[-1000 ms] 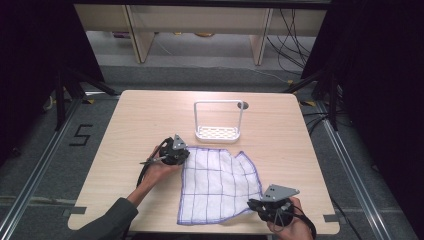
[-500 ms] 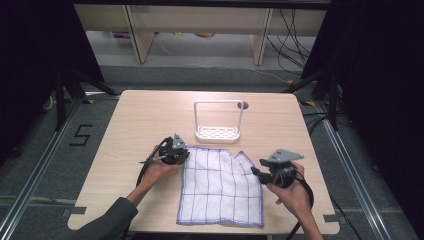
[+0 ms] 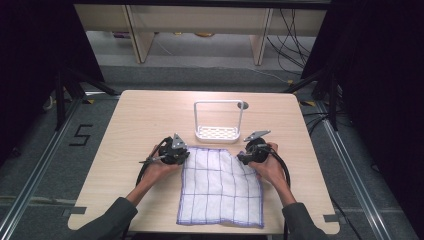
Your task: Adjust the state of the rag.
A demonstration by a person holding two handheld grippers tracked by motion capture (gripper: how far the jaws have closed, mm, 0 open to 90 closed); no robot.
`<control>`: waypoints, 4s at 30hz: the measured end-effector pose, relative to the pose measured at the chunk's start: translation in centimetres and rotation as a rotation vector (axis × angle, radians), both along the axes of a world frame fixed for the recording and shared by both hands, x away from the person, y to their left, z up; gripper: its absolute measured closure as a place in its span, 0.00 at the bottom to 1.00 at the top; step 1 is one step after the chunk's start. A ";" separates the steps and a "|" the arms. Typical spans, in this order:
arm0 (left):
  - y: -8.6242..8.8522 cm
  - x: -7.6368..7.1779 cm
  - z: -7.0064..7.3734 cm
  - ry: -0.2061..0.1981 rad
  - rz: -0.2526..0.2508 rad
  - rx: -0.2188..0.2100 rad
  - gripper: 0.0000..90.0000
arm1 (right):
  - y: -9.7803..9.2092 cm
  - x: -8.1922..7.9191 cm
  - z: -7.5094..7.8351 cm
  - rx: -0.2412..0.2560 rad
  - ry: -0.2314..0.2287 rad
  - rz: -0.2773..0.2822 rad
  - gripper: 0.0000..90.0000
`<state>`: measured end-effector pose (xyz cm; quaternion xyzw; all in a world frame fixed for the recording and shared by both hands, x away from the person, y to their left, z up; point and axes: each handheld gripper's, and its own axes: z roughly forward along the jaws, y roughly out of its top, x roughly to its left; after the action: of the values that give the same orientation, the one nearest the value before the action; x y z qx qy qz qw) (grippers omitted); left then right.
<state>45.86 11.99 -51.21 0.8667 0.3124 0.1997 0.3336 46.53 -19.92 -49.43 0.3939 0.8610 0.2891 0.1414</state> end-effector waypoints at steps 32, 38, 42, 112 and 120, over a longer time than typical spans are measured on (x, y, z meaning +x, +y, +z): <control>-0.8 1.6 0.1 -0.009 0.062 -0.010 0.53 | -3.0 0.4 1.3 0.033 -0.096 -0.038 0.85; -1.2 1.6 0.1 -0.017 0.055 0.003 0.56 | -2.9 0.7 0.9 0.011 -0.080 -0.089 0.66; -1.2 1.6 0.1 -0.006 0.052 -0.001 0.59 | -2.6 1.0 0.3 -0.004 -0.059 -0.095 0.62; 2.7 -7.5 6.8 -0.147 -0.091 -0.264 0.97 | -2.2 -8.5 8.2 0.125 -0.264 0.127 0.97; 3.1 -9.9 5.9 -0.110 -0.124 -0.283 0.97 | -2.7 -10.6 7.2 0.106 -0.257 0.155 0.97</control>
<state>35.99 15.08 -45.30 0.8165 0.2644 0.1801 0.4806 35.93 -22.63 -42.23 0.2930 0.8470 0.3924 0.2068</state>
